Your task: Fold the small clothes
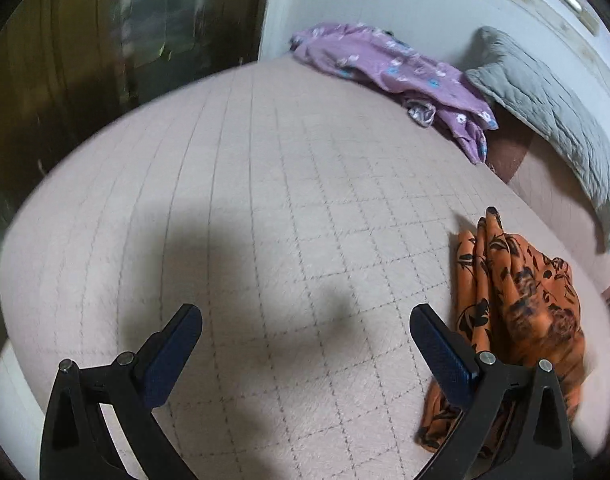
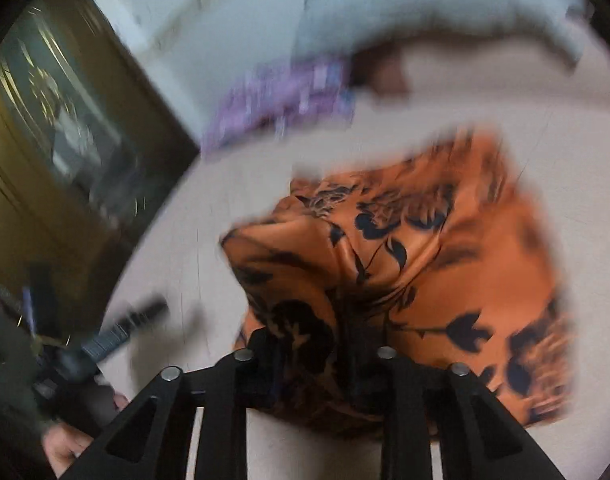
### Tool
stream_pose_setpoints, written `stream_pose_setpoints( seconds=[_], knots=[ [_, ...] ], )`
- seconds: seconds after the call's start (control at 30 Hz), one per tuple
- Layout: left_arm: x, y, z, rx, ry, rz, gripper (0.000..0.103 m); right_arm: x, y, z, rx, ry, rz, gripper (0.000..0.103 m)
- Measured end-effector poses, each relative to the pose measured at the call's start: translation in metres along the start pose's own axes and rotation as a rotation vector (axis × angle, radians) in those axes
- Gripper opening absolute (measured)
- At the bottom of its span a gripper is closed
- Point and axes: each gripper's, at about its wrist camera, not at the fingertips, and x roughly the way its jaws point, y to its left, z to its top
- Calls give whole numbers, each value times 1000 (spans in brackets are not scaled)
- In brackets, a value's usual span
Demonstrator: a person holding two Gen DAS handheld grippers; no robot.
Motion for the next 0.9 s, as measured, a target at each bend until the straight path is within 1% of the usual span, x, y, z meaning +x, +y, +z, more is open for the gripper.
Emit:
stream_pose_setpoints(
  seconds=[0.03, 0.07, 0.1, 0.13, 0.17, 0.2, 0.27, 0.3, 0.33, 0.4, 0.43, 0.5, 0.57, 0.6, 0.63, 0.67, 0.73, 0.77, 0.83, 0.87, 0.9],
  knots=[
    [0, 1, -1, -5, 11, -14, 103, -1, -1, -4, -8, -27, 11, 35],
    [0, 1, -1, -6, 16, -38, 103, -7, -3, -7, -11, -52, 55, 43],
    [-3, -1, -3, 0, 13, -81, 103, -11, -7, -7, 3, -43, 130, 64],
    [-7, -4, -4, 11, 6, -119, 103, -14, -13, -6, 28, -22, 218, 72],
    [-11, -9, -5, 33, -2, -163, 103, -21, -18, -6, 47, -3, 280, 75],
    [-16, -18, -7, 68, -8, -206, 103, -30, -21, -5, 46, 1, 300, 75],
    [-23, -34, -12, 114, -10, -291, 103, -56, -33, -5, 32, -65, 314, 75],
    [-27, -45, -15, 146, -6, -356, 103, -68, -41, 1, 30, -104, 307, 75],
    [-29, -55, -19, 173, -6, -392, 103, -81, -53, 3, 35, -144, 263, 74],
    [-32, -72, -24, 214, 1, -421, 103, -92, -74, 9, 63, -178, 187, 55],
    [-31, -83, -26, 239, 10, -432, 103, -95, -87, 12, 88, -184, 154, 52],
    [-34, -103, -36, 292, 9, -447, 103, -96, -116, 18, 160, -175, 85, 51],
    [-40, -115, -42, 333, -14, -461, 103, -87, -140, 22, 243, -154, 73, 52],
    [-45, -123, -47, 365, -41, -463, 103, -84, -150, 20, 279, -151, 70, 54],
    [-49, -128, -50, 390, -64, -459, 103, -81, -158, 19, 310, -147, 72, 57],
    [-52, -136, -54, 430, -93, -451, 103, -79, -167, 17, 338, -145, 86, 65],
    [-52, -144, -59, 478, -101, -425, 103, -75, -175, 16, 378, -143, 128, 67],
    [-49, -148, -62, 492, -91, -412, 103, -71, -176, 17, 399, -135, 157, 67],
    [-41, -152, -63, 492, -65, -424, 103, -58, -175, 22, 408, -113, 193, 67],
    [-40, -152, -62, 488, -62, -429, 101, -51, -171, 24, 405, -100, 198, 67],
    [-38, -152, -62, 480, -53, -442, 92, -46, -170, 24, 404, -79, 205, 68]
  ],
)
